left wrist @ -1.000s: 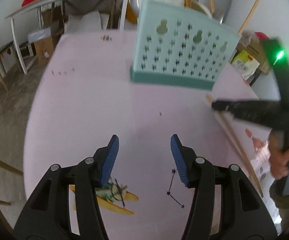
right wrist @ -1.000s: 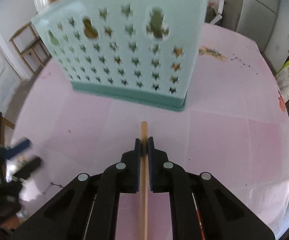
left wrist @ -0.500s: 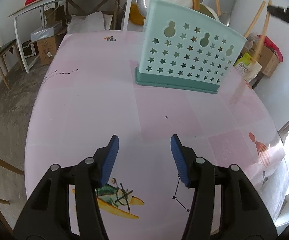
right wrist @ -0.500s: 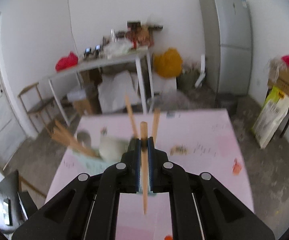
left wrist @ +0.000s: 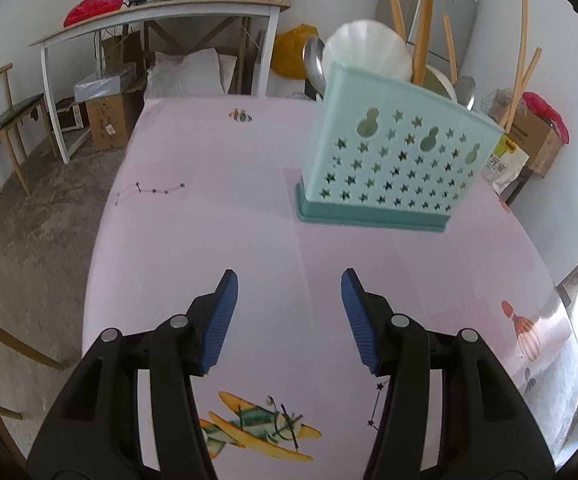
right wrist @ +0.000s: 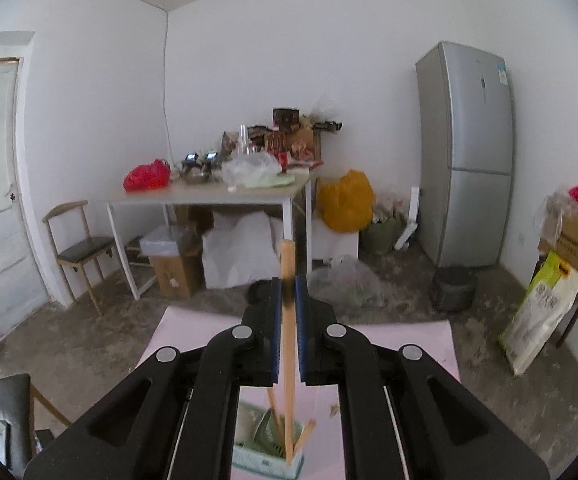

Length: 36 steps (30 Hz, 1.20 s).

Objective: Organize utensils
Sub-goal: 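Lift the chopstick into the holder and open the right gripper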

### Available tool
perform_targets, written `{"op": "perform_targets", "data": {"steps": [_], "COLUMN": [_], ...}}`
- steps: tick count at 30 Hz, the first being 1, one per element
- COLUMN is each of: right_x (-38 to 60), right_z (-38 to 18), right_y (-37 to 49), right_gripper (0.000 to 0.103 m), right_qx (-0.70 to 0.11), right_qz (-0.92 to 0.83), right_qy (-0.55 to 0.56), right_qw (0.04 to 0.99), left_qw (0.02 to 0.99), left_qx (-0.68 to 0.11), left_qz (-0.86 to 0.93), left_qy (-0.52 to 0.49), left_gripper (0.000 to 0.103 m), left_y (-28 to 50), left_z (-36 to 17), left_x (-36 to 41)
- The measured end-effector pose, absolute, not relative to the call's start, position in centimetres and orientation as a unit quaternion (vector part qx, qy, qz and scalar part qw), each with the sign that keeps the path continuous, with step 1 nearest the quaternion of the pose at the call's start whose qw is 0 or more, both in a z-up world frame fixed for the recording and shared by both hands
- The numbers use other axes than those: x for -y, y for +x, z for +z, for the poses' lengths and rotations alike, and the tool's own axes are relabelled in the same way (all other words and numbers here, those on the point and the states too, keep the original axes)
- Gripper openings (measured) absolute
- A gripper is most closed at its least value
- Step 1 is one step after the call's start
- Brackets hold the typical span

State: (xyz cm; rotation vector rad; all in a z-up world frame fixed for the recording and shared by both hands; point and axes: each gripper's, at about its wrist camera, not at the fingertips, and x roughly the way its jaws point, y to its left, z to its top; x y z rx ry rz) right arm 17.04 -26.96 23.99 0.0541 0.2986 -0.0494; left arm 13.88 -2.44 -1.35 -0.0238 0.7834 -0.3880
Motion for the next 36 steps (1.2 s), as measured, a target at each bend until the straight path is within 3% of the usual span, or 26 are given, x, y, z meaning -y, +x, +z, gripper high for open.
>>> {"op": "perform_targets", "data": {"steps": [11,20,25,31,36], "right_x": [27.5,29.0,31.6,35.8,37.0], "right_z": [23.3,16.6,16.1,13.3,6.1], "right_y": [19.2,20.2,17.3,13.0,13.8], "right_gripper": [0.007,0.009,0.033,0.050,0.061], "right_qx": [-0.149,-0.210,-0.185,-0.159,-0.227], "right_qz": [-0.023,-0.014,-0.002,0.030,0.122], "right_qy": [0.028,0.042,0.087,0.200,0.299], "right_qw": [0.988,0.977,0.979,0.966,0.919], "left_qw": [0.910,0.912,0.921,0.930,0.924], "left_qx": [-0.373,-0.365,-0.330,-0.272,-0.256], "left_qz": [-0.181,-0.186,-0.205,-0.248,-0.284], "left_qy": [-0.013,-0.013,0.000,0.004,-0.015], "left_gripper": [0.051,0.052,0.060,0.072,0.077], "left_y": [15.5,15.8,15.7,16.6,19.0], "left_z": [-0.9,-0.8,0.5,2.6,3.4], "left_x": [2.1,2.1,2.8,4.0,4.8]}}
